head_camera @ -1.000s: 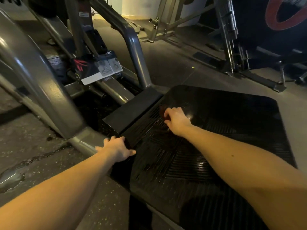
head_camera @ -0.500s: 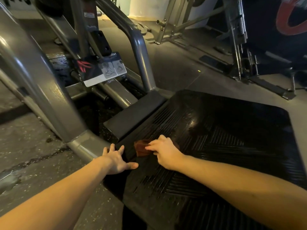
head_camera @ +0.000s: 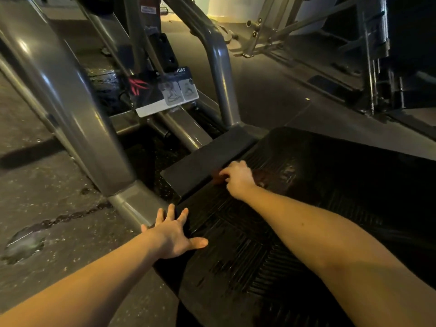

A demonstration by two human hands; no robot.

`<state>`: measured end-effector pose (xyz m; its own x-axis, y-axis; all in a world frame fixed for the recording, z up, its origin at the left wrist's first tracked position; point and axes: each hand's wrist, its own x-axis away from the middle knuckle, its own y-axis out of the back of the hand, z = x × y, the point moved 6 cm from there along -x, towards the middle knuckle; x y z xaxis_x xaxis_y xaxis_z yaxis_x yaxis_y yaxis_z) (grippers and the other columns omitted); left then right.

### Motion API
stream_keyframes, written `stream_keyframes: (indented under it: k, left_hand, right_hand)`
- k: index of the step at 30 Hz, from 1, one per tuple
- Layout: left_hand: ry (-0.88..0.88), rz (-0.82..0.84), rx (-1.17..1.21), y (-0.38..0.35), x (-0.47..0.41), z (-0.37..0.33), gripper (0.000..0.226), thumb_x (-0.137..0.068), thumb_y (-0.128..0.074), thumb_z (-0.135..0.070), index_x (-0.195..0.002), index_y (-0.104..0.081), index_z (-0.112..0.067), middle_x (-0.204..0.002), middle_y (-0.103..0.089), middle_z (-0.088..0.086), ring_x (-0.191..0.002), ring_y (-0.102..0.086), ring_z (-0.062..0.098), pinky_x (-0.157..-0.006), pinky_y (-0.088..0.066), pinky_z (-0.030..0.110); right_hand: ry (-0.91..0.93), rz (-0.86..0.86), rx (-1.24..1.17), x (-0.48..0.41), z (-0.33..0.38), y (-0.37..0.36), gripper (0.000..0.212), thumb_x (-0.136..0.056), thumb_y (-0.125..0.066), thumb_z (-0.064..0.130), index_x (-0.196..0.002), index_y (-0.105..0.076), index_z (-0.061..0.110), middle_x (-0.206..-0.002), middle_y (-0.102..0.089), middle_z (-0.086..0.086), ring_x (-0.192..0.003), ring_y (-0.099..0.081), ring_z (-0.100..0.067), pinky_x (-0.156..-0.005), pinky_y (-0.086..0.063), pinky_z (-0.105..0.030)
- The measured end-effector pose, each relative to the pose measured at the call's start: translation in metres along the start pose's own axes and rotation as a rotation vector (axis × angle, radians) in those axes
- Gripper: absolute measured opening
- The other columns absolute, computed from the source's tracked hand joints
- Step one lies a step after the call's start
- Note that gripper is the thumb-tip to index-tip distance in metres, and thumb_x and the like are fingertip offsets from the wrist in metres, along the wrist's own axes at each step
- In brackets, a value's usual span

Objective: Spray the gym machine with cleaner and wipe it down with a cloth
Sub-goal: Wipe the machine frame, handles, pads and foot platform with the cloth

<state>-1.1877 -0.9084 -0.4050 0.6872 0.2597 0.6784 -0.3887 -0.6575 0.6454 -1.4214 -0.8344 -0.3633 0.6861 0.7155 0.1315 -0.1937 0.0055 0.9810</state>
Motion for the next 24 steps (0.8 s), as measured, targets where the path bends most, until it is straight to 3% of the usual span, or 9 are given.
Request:
stream_keyframes:
  k: [3, 5, 9, 12, 14, 17, 21, 24]
  left_hand:
    - [0.004, 0.007, -0.004, 0.001, 0.001, -0.002, 0.122, -0.073, -0.052, -0.092, -0.163, 0.010, -0.038, -0.170, 0.025, 0.001, -0.157, 0.020, 0.031, -0.119, -0.002, 0.071]
    - [0.006, 0.005, -0.001, 0.004, 0.003, -0.004, 0.121, -0.073, -0.053, -0.091, -0.163, 0.009, -0.039, -0.170, 0.024, 0.001, -0.157, 0.020, 0.031, -0.119, -0.002, 0.071]
    - [-0.002, 0.004, 0.008, 0.004, 0.006, -0.005, 0.120, -0.075, -0.053, -0.090, -0.162, 0.011, -0.039, -0.169, 0.026, 0.001, -0.156, 0.022, 0.030, -0.120, 0.000, 0.070]
    - [0.008, 0.013, 0.012, 0.003, 0.007, -0.004, 0.119, -0.077, -0.053, -0.089, -0.162, 0.012, -0.039, -0.168, 0.028, 0.000, -0.155, 0.024, 0.030, -0.121, 0.002, 0.069]
    - [0.009, 0.021, 0.017, 0.003, 0.008, -0.005, 0.118, -0.077, -0.053, -0.088, -0.162, 0.012, -0.039, -0.168, 0.028, 0.000, -0.155, 0.025, 0.030, -0.121, 0.003, 0.069]
    - [0.013, 0.019, 0.042, 0.003, 0.009, -0.005, 0.118, -0.077, -0.055, -0.087, -0.163, 0.010, -0.039, -0.169, 0.027, 0.000, -0.156, 0.024, 0.029, -0.121, 0.003, 0.070]
    - [0.008, -0.040, 0.070, 0.005, 0.015, -0.002, 0.119, -0.076, -0.055, -0.088, -0.164, 0.005, -0.036, -0.171, 0.021, 0.000, -0.157, 0.019, 0.027, -0.123, 0.002, 0.064]
    - [-0.008, -0.092, 0.091, 0.003, 0.019, -0.001, 0.117, -0.078, -0.054, -0.087, -0.165, 0.002, -0.031, -0.172, 0.016, 0.002, -0.158, 0.016, 0.026, -0.127, 0.003, 0.057]
  right_hand:
    - [0.235, 0.099, -0.140, 0.027, 0.033, -0.016, 0.034, -0.095, -0.064, 0.004, -0.122, -0.074, 0.023, -0.124, -0.061, -0.003, -0.118, -0.048, -0.023, -0.108, -0.039, -0.038]
    - [0.293, 0.154, -0.198, 0.026, 0.030, -0.009, 0.035, -0.095, -0.065, 0.003, -0.122, -0.074, 0.022, -0.125, -0.064, 0.000, -0.120, -0.051, -0.020, -0.110, -0.037, -0.038]
    - [0.075, 0.057, 0.078, -0.020, -0.031, 0.027, 0.046, -0.094, -0.062, 0.007, -0.131, -0.066, 0.033, -0.134, -0.060, 0.001, -0.132, -0.048, -0.024, -0.109, -0.036, -0.044]
    - [-0.101, 0.065, 0.065, -0.037, -0.053, 0.024, 0.040, -0.103, -0.051, 0.011, -0.129, -0.065, 0.037, -0.138, -0.054, -0.003, -0.136, -0.039, -0.028, -0.109, -0.032, -0.048]
    - [-0.098, 0.088, 0.006, -0.035, -0.040, 0.013, 0.037, -0.105, -0.049, 0.012, -0.126, -0.067, 0.036, -0.138, -0.055, -0.002, -0.134, -0.039, -0.029, -0.107, -0.032, -0.047]
    - [-0.017, 0.130, -0.099, -0.020, -0.002, -0.005, 0.035, -0.102, -0.054, 0.010, -0.120, -0.071, 0.034, -0.135, -0.060, 0.002, -0.134, -0.043, -0.025, -0.107, -0.032, -0.045]
    - [0.240, 0.242, -0.189, 0.024, 0.068, -0.035, 0.031, -0.097, -0.062, 0.009, -0.112, -0.075, 0.034, -0.121, -0.062, 0.008, -0.126, -0.047, -0.018, -0.103, -0.030, -0.041]
    - [0.281, 0.236, -0.214, 0.028, 0.058, -0.029, 0.028, -0.095, -0.066, 0.008, -0.110, -0.076, 0.030, -0.118, -0.064, 0.005, -0.121, -0.053, -0.020, -0.110, -0.035, -0.039]
